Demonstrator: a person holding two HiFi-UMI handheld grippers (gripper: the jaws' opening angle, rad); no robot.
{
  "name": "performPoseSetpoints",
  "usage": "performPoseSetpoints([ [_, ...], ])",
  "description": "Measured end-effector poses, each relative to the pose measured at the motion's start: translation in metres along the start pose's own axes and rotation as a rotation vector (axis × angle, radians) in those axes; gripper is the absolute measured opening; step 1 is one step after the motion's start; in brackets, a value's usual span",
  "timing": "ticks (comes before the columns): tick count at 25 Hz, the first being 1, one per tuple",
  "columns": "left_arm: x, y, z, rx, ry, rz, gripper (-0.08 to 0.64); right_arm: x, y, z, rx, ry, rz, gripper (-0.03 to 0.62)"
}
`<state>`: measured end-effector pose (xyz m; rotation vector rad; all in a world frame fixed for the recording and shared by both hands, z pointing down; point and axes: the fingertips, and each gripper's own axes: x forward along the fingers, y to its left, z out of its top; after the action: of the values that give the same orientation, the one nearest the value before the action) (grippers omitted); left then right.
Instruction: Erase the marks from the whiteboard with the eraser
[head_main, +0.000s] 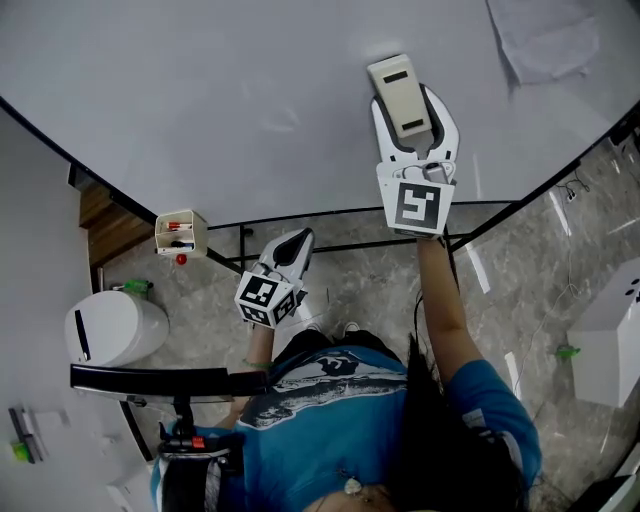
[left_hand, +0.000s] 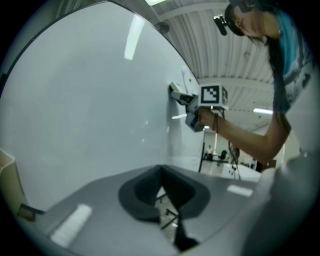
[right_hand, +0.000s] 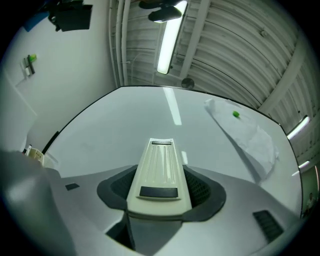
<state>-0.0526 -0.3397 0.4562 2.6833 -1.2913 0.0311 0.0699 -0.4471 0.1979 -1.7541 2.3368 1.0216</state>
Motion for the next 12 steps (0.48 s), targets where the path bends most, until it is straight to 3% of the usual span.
performPoseSetpoints([
  [12,-0.028,0.021,-0.005,-0.019,-0.002,0.053,0.003,0.005,0.159,-0.005,-0.071,0.062,0.254,0.262],
])
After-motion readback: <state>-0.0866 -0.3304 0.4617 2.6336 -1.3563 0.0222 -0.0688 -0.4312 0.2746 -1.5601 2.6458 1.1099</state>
